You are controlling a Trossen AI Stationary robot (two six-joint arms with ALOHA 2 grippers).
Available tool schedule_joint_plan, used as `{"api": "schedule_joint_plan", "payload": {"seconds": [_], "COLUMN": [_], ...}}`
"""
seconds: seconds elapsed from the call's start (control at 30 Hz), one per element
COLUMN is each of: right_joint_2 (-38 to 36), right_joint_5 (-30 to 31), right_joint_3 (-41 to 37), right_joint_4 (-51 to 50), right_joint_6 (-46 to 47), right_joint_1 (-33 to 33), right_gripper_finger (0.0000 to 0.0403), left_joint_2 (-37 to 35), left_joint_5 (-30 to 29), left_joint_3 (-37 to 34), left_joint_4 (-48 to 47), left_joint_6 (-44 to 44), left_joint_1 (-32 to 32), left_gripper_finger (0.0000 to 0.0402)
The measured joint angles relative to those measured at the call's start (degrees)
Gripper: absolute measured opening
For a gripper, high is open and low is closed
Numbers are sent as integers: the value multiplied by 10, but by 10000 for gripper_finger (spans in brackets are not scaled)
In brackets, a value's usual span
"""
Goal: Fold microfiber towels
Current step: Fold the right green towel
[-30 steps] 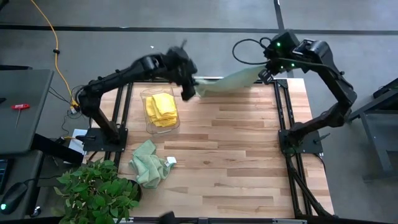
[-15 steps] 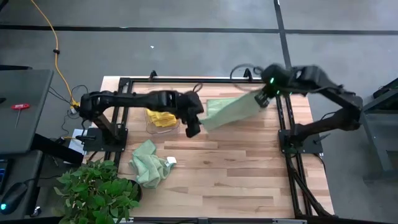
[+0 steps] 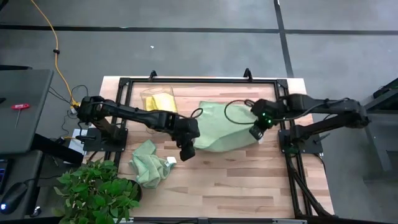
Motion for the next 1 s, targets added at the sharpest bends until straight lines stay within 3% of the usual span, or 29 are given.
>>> {"api": "schedule_joint_plan", "payload": {"seconds": [0.37, 0.57, 0.8, 1.0], "right_joint_2": [0, 2, 2, 20], "right_joint_5": [-76, -71, -65, -74], "right_joint_3": [-129, -138, -138, -138], "right_joint_4": [82, 81, 83, 89], "right_joint_6": [101, 147, 199, 251], "right_joint_1": [63, 101, 155, 219], "right_gripper_finger": [0, 0, 0, 0], "left_joint_2": [19, 59, 100, 102], "left_joint_5": [13, 54, 147, 167], "left_joint_3": [-3, -2, -3, -2], "left_joint_4": [-5, 7, 5, 9], "left_joint_6": [7, 22, 27, 24], "left_joint_1": [3, 5, -7, -17], "left_gripper_finger": [0, 0, 0, 0]}}
